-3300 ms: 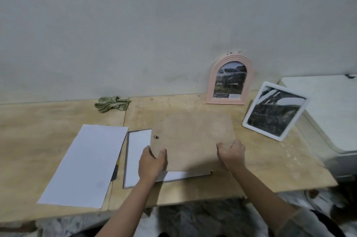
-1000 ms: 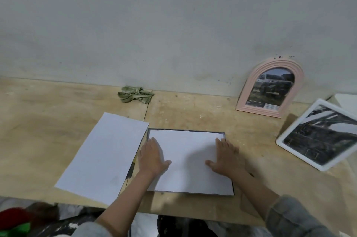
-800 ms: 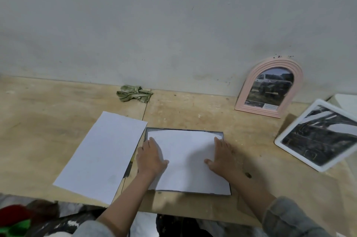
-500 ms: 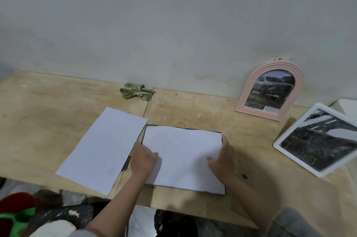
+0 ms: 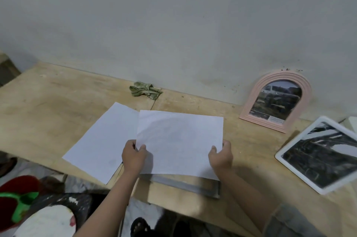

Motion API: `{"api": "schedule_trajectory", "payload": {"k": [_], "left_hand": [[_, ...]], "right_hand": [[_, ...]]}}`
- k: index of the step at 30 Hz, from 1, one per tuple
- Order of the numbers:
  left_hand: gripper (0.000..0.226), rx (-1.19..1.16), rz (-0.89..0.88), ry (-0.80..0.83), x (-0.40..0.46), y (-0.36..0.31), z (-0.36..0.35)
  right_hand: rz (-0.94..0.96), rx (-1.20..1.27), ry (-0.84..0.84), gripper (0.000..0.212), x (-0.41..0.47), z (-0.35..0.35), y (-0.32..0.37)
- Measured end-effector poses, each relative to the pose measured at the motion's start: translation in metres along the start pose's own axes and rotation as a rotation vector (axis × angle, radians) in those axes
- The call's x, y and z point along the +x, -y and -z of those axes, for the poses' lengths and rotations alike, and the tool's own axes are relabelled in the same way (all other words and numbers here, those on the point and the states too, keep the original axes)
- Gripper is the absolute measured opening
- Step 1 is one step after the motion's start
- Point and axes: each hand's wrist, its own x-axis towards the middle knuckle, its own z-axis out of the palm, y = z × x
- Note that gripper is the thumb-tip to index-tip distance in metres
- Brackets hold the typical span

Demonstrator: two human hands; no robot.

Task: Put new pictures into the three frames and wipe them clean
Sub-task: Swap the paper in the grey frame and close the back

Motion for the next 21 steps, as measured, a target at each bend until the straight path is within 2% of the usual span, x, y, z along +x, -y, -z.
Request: {"api": "schedule_trajectory", "payload": {"k": [3, 8, 14, 21], "left_hand": [[0.012, -0.039, 0.021, -0.053, 0.01, 0.002, 0.019], [0.012, -0.062, 0.085, -0.167, 0.033, 0.015, 0.063], [0.012, -0.142, 0.223, -0.318, 0.079, 0.046, 0.134], [0.031, -0.29, 0.427, -0.412, 0.148, 0.079, 0.21]], "right_hand": [[-0.023, -0.049, 0.072, 0.032, 0.003, -0.018, 0.022], [0.071, -0.048, 0.213, 0.028, -0.006, -0.065, 0.069], [0.157, -0.111, 0.33, 0.025, -0.028, -0.163, 0.148], [0.386, -0.137, 0.495, 0.024, -0.058, -0.286, 0.241]]}}
